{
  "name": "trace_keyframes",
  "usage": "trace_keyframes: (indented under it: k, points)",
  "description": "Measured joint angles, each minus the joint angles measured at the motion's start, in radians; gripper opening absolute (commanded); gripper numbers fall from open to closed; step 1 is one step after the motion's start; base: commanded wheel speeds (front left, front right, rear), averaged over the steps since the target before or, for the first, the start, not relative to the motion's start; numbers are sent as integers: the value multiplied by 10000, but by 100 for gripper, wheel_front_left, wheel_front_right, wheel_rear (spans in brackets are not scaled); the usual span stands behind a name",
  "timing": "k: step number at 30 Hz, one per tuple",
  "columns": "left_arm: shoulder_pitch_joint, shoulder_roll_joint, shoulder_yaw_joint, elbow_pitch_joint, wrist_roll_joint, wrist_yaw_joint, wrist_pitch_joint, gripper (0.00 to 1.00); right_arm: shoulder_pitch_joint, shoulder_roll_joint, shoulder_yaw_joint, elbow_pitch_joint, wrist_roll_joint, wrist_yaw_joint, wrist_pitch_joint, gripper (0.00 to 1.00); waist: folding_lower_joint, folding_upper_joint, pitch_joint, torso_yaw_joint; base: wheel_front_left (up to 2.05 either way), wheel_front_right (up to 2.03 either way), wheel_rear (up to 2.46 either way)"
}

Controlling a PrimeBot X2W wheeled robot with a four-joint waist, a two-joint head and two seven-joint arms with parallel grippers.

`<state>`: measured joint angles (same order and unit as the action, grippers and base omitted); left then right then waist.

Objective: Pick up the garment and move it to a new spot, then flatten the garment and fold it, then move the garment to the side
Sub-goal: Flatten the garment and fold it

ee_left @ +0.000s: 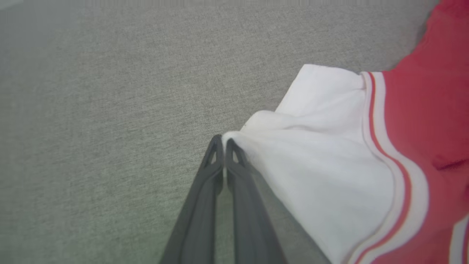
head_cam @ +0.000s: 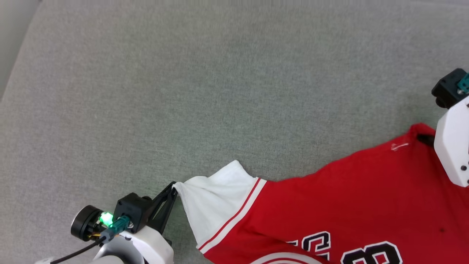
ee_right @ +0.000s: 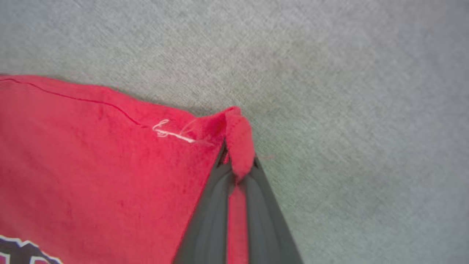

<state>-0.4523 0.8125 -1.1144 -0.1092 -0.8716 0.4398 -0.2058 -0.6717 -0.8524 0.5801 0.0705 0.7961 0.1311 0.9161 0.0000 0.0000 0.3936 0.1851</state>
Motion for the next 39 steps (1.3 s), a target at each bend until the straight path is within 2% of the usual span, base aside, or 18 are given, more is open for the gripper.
trace_keyframes:
  k: [4,5,13,21,24,31,34,35,39]
  points:
    - [21,27,2,117,105,-10,-84,0,122,-259,-90,-138,98,0,-646,0,0,0,-463,-83,0,0,0]
    - [-41,52,56,130,190,-10,-107,0,189,-393,-151,-240,52,0,-1095,0,0,0,-779,-153,0,0,0]
    - [-1111,247,343,40,821,-6,-81,0,196,-385,-502,-660,-77,0,-2564,0,-1,0,-1820,-514,0,0,0]
    - [-3189,203,869,330,1350,-717,226,0,-588,27,-995,-779,-729,0,-3718,0,-1,1,-2231,-1286,0,0,0]
    - [-4624,-10,1208,546,1630,-1145,470,0,-1256,416,-1586,-644,-1361,0,-4360,0,0,1,-2004,-1529,0,0,0]
    - [-7532,-610,1896,1436,2272,-1762,721,0,-3115,1411,-2447,-121,-2688,0,-5321,0,0,0,-1059,-1793,0,0,0]
    - [-8383,-744,2034,1783,2566,-1937,752,0,-3848,1737,-2569,190,-3012,0,-5474,0,0,0,-721,-1864,0,0,0]
    - [-9251,-934,2196,2167,2754,-2090,759,0,-4652,1990,-2600,522,-3384,0,-5549,0,0,0,-373,-1931,0,0,0]
    - [-10927,-1335,2343,3141,3179,-2583,819,0,-6259,2268,-2382,1202,-3988,0,-5636,0,1,0,304,-2009,0,0,0]
